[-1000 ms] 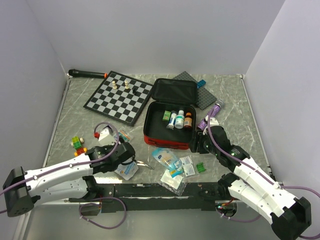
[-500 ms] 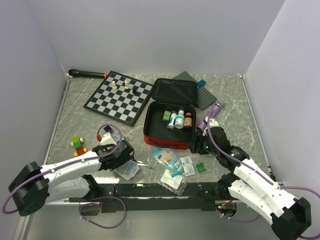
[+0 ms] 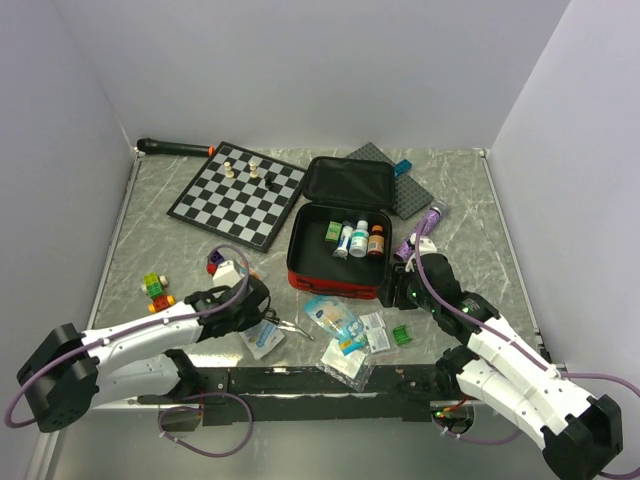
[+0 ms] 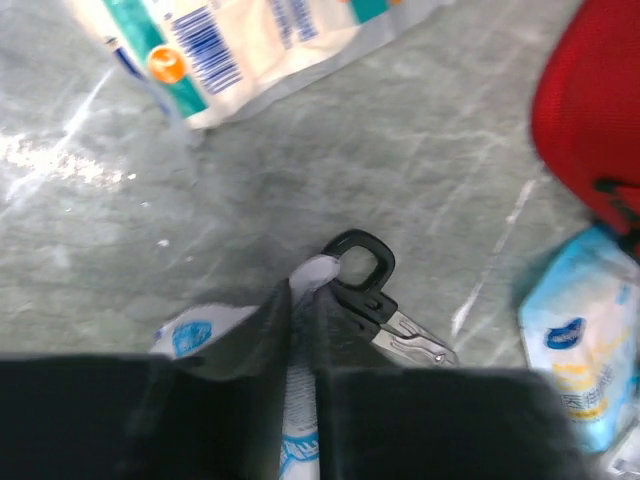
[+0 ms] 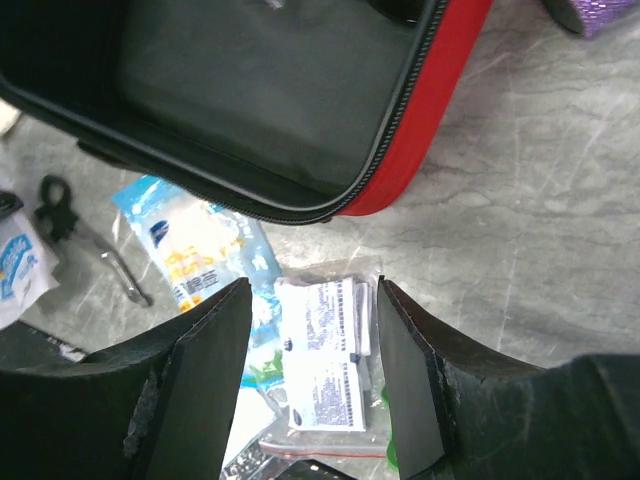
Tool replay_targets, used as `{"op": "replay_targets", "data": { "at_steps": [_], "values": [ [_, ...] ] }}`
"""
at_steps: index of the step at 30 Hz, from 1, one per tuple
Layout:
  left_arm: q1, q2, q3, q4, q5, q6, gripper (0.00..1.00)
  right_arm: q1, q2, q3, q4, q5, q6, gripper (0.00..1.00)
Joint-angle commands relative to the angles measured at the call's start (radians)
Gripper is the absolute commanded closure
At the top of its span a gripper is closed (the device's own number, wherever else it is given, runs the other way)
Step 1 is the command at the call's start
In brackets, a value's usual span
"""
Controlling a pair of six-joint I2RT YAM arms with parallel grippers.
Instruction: Organize the medicine kit
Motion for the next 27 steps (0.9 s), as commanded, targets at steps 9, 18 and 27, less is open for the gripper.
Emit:
{"op": "replay_targets", "data": {
  "at_steps": [9,18,27],
  "values": [
    [0.002,-0.145,0.074,0.154,-0.001,0.146,0.99,0.024,-0.068,0.061,0.09,-0.271,-0.061,0.39],
    [0.002,-0.466,0.05,0.511,0.253,0.436,0.99,0.035,-0.034,0.149,0.205,-0.527,-0.006,0.37],
    [0.002,-0.468,-0.08,1.224,0.69,0.473,0.99,0.032,0.013,0.12,0.588,-0.777,0.244,0.26]
  ]
}}
